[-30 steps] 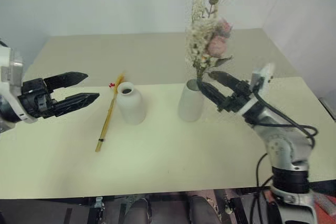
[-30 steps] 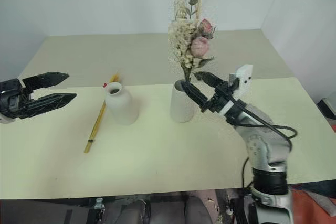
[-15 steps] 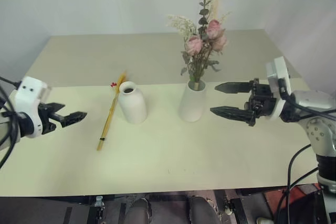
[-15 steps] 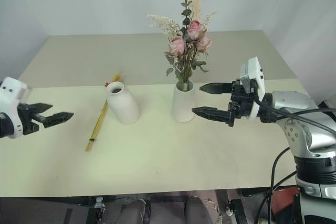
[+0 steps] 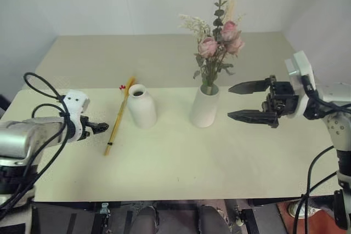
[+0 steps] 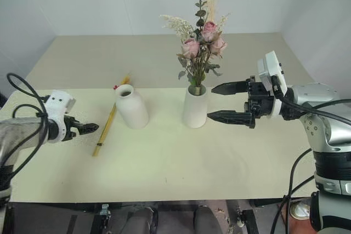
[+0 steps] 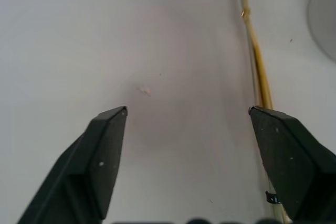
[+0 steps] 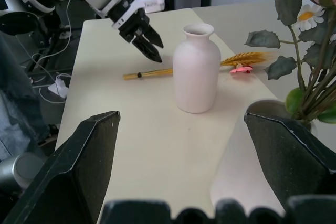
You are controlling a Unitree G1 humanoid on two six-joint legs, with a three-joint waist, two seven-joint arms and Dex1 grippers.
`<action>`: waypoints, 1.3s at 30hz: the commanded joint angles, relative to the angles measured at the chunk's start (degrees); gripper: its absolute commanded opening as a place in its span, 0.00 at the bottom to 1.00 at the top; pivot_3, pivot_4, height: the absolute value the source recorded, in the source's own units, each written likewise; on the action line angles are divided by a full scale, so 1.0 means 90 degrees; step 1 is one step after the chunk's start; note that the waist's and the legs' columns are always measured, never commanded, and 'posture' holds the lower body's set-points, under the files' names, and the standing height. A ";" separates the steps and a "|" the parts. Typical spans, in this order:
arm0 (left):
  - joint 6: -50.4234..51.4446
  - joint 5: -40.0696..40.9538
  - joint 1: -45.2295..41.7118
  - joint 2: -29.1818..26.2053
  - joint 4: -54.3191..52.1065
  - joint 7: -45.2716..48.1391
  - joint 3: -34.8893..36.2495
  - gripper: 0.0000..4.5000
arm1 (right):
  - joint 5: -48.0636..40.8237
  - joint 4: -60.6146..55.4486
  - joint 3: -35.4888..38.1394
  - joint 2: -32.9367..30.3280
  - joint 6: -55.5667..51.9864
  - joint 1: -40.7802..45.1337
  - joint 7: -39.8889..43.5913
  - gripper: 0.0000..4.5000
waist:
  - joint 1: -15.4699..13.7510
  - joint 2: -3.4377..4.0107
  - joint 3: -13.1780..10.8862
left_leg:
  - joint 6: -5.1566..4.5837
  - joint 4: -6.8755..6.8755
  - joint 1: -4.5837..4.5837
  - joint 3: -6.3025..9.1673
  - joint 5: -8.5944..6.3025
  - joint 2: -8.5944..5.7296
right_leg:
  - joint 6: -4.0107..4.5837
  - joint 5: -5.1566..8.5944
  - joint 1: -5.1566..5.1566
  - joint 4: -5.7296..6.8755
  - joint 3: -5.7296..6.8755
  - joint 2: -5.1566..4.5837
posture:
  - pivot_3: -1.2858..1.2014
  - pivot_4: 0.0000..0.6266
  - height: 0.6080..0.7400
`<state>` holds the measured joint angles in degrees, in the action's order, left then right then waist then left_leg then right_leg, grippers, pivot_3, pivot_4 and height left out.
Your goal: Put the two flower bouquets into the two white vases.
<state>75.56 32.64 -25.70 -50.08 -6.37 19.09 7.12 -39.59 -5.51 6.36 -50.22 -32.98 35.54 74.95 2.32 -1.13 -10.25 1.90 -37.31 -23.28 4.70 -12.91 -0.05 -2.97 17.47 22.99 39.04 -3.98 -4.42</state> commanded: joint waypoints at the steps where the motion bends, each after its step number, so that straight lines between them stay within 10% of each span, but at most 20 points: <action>1: -0.0076 -0.0308 -0.0153 -0.0006 0.0132 -0.0028 0.0061 0.60 | -0.0172 -0.0206 0.0414 -0.0006 0.0135 -0.0117 -0.0059 1.00 | -0.0001 -0.0003 0.0000 | 0.0000 0.0000 -0.0003 0.0000 0.0000 0.0000 | 0.0000 0.0000 0.0002 -0.0002 0.0000 0.0000 | 0.52 0.24 1.00; 10: -0.0081 -0.0607 -0.0106 -0.0096 0.0252 0.0042 0.0354 0.02 | -0.0284 -0.0561 0.0806 0.0201 0.0097 -0.0646 -0.0467 1.00 | 0.0006 -0.0004 0.0001 | 0.0000 -0.0004 -0.0002 0.0000 0.0000 0.0000 | 0.0000 0.0000 0.0003 0.0006 -0.0001 0.0000 | 0.52 0.24 1.00; 32: 0.0084 -0.0612 -0.0085 -0.0254 -0.0143 0.0291 0.1336 0.02 | -0.0362 -0.0665 0.0838 0.0326 0.0229 -0.0884 -0.0610 1.00 | 0.0006 -0.0005 0.0001 | 0.0000 -0.0005 0.0000 0.0001 0.0000 0.0000 | 0.0000 0.0000 0.0001 0.0006 -0.0001 -0.0001 | 0.52 0.24 1.00; 39: 0.1439 -0.0024 -0.1002 -0.0220 -0.0592 0.0611 0.1116 0.40 | -0.0309 -0.0621 0.0789 0.0310 0.0240 -0.0853 -0.0603 1.00 | -0.0031 -0.0007 0.0002 | 0.0000 -0.0013 -0.0003 0.0001 0.0000 -0.0001 | -0.0001 0.0000 -0.0004 0.0005 0.0003 -0.0001 | 0.52 0.24 1.00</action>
<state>85.78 31.83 -32.55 -52.12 -10.42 24.82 17.11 -41.77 -10.06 12.10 -47.21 -32.15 26.93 69.68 2.04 -1.19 -10.24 1.90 -37.45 -23.30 4.71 -12.91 -0.06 -2.98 17.46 22.92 39.08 -3.95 -4.43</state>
